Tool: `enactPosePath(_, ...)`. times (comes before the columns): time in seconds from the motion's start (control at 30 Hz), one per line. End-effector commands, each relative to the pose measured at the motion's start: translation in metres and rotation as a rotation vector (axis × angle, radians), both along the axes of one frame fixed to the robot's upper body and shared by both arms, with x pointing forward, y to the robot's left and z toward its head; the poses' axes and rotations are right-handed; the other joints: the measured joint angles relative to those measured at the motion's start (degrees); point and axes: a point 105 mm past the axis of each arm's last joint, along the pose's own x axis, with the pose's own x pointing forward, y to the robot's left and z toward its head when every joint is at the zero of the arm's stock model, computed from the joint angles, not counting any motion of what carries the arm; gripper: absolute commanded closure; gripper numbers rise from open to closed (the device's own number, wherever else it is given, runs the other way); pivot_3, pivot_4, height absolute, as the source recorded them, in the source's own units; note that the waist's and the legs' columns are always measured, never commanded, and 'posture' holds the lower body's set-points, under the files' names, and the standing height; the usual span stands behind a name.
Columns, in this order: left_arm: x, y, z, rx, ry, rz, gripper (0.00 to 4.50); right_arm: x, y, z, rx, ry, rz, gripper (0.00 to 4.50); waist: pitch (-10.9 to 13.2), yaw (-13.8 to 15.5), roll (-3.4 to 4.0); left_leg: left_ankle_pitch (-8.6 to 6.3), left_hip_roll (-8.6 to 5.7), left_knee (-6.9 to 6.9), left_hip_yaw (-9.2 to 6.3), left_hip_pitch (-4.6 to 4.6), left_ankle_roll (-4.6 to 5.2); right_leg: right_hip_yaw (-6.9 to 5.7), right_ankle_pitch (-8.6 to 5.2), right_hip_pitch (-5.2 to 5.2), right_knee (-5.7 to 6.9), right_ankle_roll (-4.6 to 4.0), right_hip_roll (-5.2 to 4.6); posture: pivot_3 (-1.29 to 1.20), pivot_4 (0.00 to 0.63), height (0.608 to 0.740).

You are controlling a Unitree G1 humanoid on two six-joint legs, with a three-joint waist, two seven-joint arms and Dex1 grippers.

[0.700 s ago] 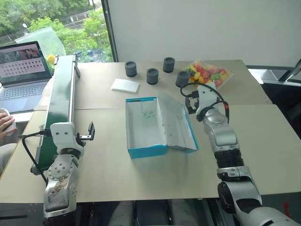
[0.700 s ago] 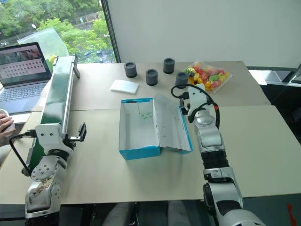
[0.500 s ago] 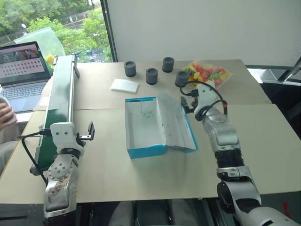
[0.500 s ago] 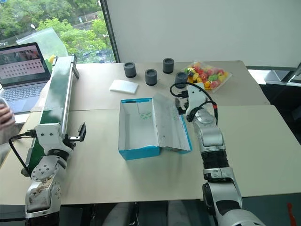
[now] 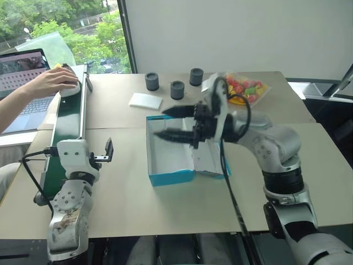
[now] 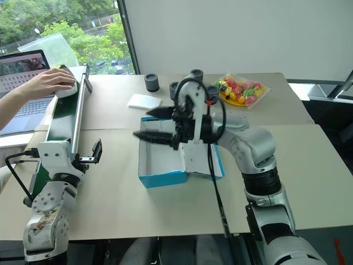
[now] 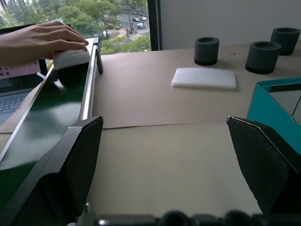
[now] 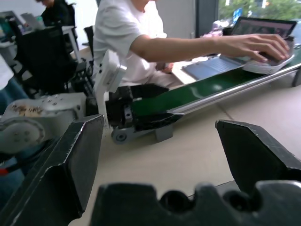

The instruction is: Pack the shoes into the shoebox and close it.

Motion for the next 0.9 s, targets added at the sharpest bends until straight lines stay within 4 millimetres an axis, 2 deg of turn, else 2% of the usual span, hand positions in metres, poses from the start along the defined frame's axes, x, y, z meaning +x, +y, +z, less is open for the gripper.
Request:
enactPosePath(0.03,-0.024,0.033,0.022,-0.001,-0.035,0.082,0.0,0.006,0.018,-0.012,-0.047,-0.091,-0.032,0.05,0.0,0.0,-0.01,0.0,0.02,0.0,-0.01,0.0,0.0,0.01,0.0,-0.04,0.04,-0.01,0.02,0.0,0.15,0.726)
enactPosePath(0.1,-0.033,0.046,0.019,0.003,0.008,0.113,0.0,0.007,0.024,-0.017,-0.054,-0.098,-0.032,0.05,0.0,0.1,-0.01,0.0,0.01,0.0,-0.02,0.0,-0.01,0.01,0.01,-0.03,0.04,-0.02,0.01,0.0,0.15,0.726)
enactPosePath(0.17,-0.051,0.069,0.002,0.004,0.12,0.186,0.0,0.009,0.031,-0.025,-0.065,-0.105,-0.034,0.05,0.0,0.2,-0.02,0.0,0.01,0.01,-0.04,0.01,-0.01,0.01,0.01,-0.02,0.02,-0.01,-0.03,0.0,0.15,0.726)
enactPosePath(0.23,-0.061,0.078,-0.005,0.012,0.181,0.211,0.0,0.008,0.034,-0.03,-0.071,-0.111,-0.032,0.05,0.0,0.2,-0.03,-0.02,0.01,0.01,-0.06,0.01,-0.04,0.02,0.0,-0.02,-0.01,-0.01,-0.03,0.0,0.15,0.726)
enactPosePath(0.47,-0.068,0.077,-0.013,-0.018,0.247,0.211,0.0,0.013,0.038,-0.043,-0.094,-0.124,-0.055,0.05,0.0,0.7,-0.12,-0.03,0.03,0.02,-0.09,0.08,-0.08,0.0,0.03,0.04,-0.02,-0.06,-0.04,0.0,0.15,0.726)
enactPosePath(0.67,-0.063,0.074,-0.021,-0.063,0.258,0.21,0.0,0.012,0.04,-0.04,-0.074,-0.118,-0.067,0.05,-0.1,0.4,-0.12,-0.06,0.03,0.0,-0.13,0.09,-0.13,0.02,0.03,0.01,-0.02,-0.07,-0.01,0.0,0.15,0.726)
enactPosePath(0.9,-0.055,0.072,-0.022,-0.071,0.255,0.202,0.0,0.013,0.038,-0.04,-0.066,-0.11,-0.083,0.05,-0.1,0.3,-0.12,-0.07,0.03,0.0,-0.18,0.11,-0.15,0.06,0.04,0.0,-0.01,-0.08,-0.01,0.0,0.15,0.726)
